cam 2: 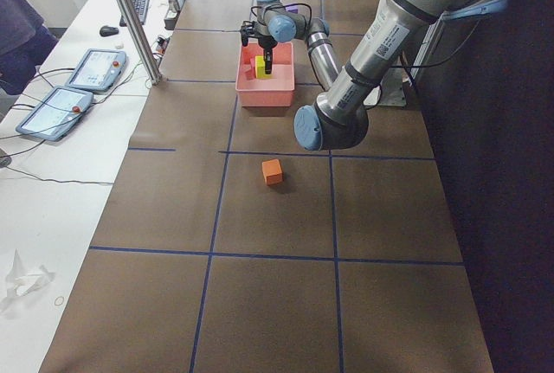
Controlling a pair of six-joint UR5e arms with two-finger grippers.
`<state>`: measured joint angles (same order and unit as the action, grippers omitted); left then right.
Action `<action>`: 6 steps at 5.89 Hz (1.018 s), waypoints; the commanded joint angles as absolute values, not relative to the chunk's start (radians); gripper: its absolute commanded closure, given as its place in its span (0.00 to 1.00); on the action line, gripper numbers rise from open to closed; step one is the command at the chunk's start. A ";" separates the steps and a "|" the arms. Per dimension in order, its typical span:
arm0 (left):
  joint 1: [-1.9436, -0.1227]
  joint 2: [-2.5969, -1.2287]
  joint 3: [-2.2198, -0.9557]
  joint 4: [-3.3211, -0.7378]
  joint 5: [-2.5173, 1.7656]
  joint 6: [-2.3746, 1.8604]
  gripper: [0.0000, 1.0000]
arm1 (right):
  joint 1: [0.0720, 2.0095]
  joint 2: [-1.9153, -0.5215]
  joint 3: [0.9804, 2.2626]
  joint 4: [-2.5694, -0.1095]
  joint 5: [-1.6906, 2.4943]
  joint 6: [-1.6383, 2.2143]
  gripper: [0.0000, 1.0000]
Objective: Place blocks into pink bin with both arms
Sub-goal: 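Carry the yellow-green cube into the pink bin and release it, then lower the right gripper onto the purple cube and grasp it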
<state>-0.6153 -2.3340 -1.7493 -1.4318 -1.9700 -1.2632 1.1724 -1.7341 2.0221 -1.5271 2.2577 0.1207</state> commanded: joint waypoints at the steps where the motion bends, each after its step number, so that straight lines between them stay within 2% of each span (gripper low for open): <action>1: -0.601 -2.336 -1.753 -1.433 -1.954 -1.269 0.00 | 1.024 -1.767 1.975 -1.297 2.184 0.383 0.00; 2: -0.601 -2.335 -1.756 -1.433 -1.953 -1.269 0.00 | 0.953 -1.757 1.942 -1.220 2.149 0.479 0.00; 6: -0.597 -2.330 -1.767 -1.433 -1.953 -1.269 0.00 | 0.875 -1.730 1.870 -1.206 2.143 0.511 0.00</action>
<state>-0.5971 -2.3318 -1.7655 -1.4317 -1.9525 -1.2686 0.8967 -1.7318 1.8878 -1.2064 2.1454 0.5018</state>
